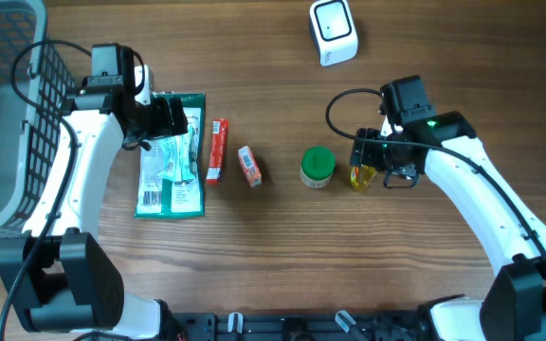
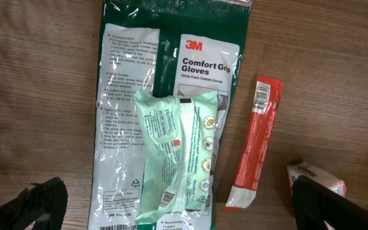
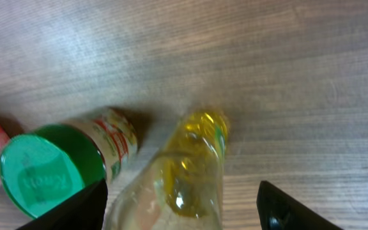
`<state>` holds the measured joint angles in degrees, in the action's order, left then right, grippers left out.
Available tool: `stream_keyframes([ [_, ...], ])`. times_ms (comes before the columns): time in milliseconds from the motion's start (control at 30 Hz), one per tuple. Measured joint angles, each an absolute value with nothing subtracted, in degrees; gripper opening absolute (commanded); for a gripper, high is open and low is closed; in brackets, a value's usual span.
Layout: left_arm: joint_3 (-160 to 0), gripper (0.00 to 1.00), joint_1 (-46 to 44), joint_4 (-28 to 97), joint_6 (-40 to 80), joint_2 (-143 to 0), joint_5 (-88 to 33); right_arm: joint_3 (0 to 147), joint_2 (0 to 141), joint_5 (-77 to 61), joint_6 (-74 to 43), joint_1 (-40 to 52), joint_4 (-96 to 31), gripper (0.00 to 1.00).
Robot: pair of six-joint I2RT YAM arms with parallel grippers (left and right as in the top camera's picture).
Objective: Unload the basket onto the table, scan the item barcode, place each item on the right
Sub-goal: 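Lower the right gripper and grasp the yellow oil bottle, then lift the oil bottle and tilt it toward the white scanner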
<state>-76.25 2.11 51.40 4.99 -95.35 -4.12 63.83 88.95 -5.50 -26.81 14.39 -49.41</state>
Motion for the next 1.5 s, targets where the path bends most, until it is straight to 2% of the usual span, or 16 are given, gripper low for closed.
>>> stream_keyframes([
  [233, -76.25, 1.00, 2.11, 51.40, 4.99, -95.35, -4.12, 64.75, 88.95, -3.97, -26.26, 16.19, -52.86, 0.77],
  [367, -76.25, 1.00, 2.11, 51.40, 4.99, -95.35, -4.12, 64.75, 88.95, 2.59, -26.26, 20.38, -51.11, 0.77],
  [533, -76.25, 1.00, 2.11, 51.40, 4.99, -95.35, -4.12, 64.75, 88.95, 5.08, -26.55, 20.71, -49.36, 0.76],
  [667, -76.25, 1.00, 2.11, 51.40, 4.99, -95.35, -4.12, 64.62, 88.95, 5.06, -27.53, 20.71, -48.34, 0.61],
  [833, -76.25, 1.00, 2.11, 51.40, 4.99, -95.35, -4.12, 63.99, 88.95, 5.06, -28.25, 20.71, -47.46, 0.61],
  [933, -76.25, 1.00, 2.11, 51.40, 4.99, -95.35, -4.12, 63.99, 88.95, 5.06, -28.27, 20.71, -47.46, 0.55],
  [1133, -76.25, 1.00, 2.11, 51.40, 4.99, -95.35, -4.12, 63.99, 88.95, 5.06, -28.27, 20.71, -47.46, 0.50],
  [1200, -76.25, 1.00, 2.11, 51.40, 4.99, -95.35, -4.12, 63.99, 88.95, 5.10, -28.27, 20.71, -47.46, 0.38],
  [1233, -76.25, 1.00, 2.11, 51.40, 4.99, -95.35, -4.12, 63.99, 88.95, 5.17, -28.29, 20.69, -47.48, 0.36],
  [1500, -76.25, 1.00, 2.11, 51.37, 4.99, -95.35, -4.12, 65.21, 88.95, 3.90, -28.21, 20.58, -50.76, 0.36],
])
